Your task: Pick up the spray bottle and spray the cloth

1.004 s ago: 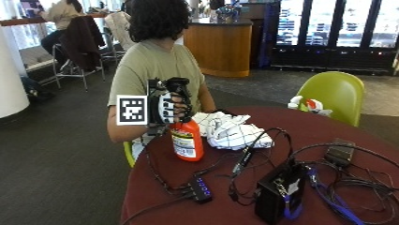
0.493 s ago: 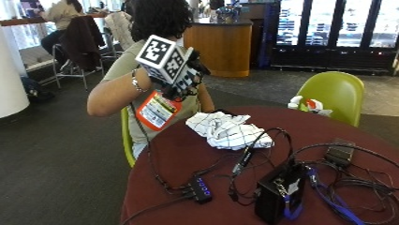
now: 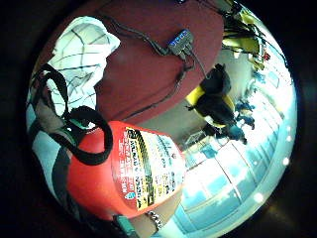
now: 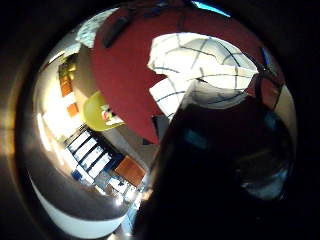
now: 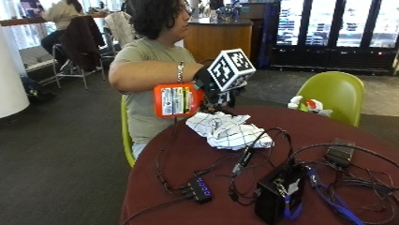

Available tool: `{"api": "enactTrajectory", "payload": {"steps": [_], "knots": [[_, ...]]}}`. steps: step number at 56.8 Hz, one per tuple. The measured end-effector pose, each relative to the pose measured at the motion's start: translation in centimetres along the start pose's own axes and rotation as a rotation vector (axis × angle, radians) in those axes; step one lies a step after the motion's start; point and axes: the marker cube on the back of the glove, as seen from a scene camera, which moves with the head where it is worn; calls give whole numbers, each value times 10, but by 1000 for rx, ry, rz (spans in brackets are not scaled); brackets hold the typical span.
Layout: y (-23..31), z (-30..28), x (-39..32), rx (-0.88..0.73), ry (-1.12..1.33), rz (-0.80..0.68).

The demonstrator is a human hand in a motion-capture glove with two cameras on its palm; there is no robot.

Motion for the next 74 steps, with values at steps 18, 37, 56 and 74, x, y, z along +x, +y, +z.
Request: {"api": "enactTrajectory", "payload": {"steps": [18,37,56,74], "knots": [[-49,57,-17,-169,107,88],[-13,23,-41,-46,-32,-107],[48,-47,-119,360,-516,-623],[-27,-47,-230,757,-1127,-907]]}}
